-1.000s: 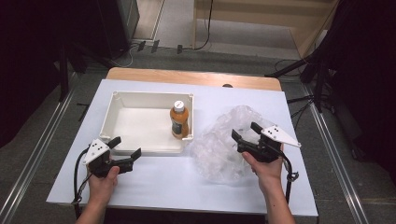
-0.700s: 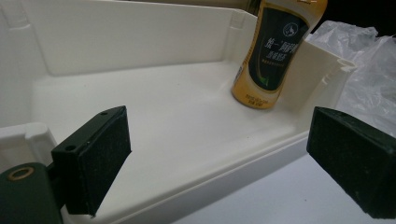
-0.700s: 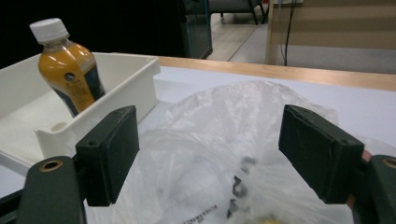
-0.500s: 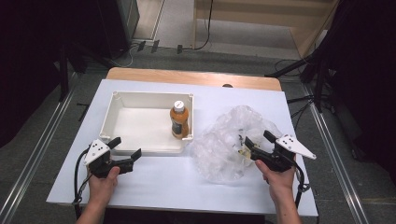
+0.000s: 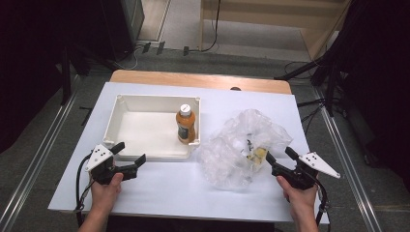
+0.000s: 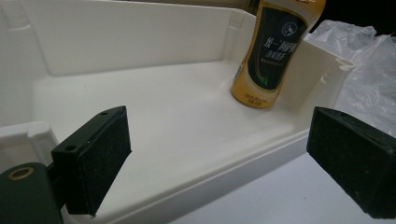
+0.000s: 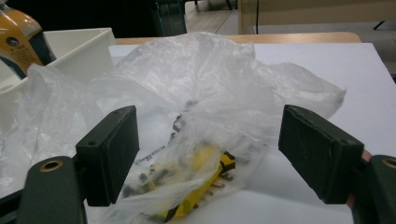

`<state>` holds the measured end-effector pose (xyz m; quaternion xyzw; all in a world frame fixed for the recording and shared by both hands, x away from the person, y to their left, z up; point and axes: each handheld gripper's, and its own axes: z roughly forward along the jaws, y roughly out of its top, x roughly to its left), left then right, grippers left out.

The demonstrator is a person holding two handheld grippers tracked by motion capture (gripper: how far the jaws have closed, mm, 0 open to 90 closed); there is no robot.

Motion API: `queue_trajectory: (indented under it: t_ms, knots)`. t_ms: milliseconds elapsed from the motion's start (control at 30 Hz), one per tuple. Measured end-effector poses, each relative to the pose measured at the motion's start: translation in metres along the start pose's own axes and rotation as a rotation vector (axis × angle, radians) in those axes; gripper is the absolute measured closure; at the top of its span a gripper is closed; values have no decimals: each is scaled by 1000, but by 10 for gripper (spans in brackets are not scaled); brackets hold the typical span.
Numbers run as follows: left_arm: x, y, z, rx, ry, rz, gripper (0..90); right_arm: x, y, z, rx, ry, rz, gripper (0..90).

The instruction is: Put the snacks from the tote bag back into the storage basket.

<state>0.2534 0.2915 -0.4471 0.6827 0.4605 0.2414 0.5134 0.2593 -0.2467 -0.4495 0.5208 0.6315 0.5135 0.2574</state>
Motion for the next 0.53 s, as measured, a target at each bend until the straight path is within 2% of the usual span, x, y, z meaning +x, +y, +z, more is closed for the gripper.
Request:
queue_trajectory:
  t_ms: [167, 400, 533]
  knots:
    - [3, -1, -2, 0, 4, -6, 63, -9, -6, -5, 2, -28, -9, 213]
    - [4, -1, -3, 1, 7, -7, 63, -25, -12, -17, -10, -62, 23, 216]
    - [4, -1, -3, -2, 14, -5, 63, -31, -13, -18, -12, -73, 41, 217]
